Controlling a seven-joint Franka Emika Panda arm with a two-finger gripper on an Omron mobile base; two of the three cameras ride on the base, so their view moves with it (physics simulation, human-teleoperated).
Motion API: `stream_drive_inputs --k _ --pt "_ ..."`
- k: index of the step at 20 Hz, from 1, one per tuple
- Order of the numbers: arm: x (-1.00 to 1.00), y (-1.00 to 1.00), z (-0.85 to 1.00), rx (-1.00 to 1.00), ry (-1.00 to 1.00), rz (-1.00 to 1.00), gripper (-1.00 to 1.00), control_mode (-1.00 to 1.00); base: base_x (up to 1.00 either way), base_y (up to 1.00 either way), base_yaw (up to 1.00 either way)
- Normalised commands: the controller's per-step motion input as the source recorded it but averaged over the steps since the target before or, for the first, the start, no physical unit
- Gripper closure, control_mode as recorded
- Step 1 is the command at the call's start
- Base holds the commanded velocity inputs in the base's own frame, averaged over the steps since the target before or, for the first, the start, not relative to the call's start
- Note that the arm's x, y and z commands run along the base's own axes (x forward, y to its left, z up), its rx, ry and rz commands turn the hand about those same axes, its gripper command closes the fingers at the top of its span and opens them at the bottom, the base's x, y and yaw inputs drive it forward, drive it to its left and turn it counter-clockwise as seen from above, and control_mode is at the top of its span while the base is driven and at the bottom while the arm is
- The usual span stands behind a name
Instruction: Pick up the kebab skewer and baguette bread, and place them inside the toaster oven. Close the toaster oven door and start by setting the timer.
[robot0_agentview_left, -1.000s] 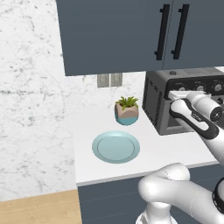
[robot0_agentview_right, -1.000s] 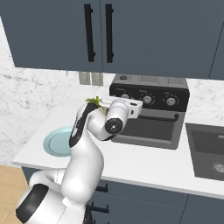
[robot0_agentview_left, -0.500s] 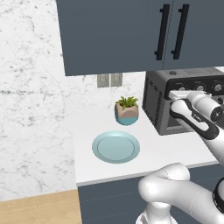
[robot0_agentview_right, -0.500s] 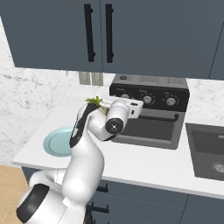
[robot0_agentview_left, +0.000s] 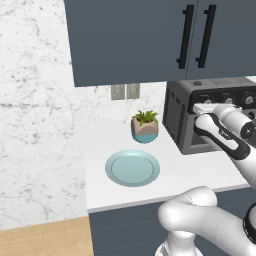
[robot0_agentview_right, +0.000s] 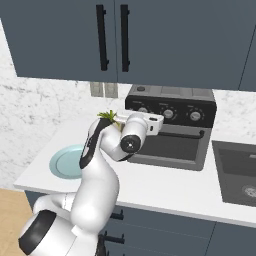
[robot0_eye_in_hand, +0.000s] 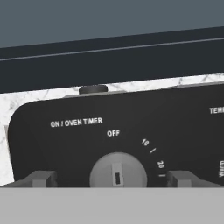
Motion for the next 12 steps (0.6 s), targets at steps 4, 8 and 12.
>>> stream_drive_inputs --k 4,8,12 --pt "0.00 0.00 0.00 0.00 0.00 0.00 1.00 -1.00 0.00 0.00 0.00" --pt "0.00 0.00 0.00 0.00 0.00 0.00 1.00 -1.00 0.00 0.00 0.00" --pt "0.00 0.00 0.00 0.00 0.00 0.00 1.00 -1.00 0.00 0.00 0.00"
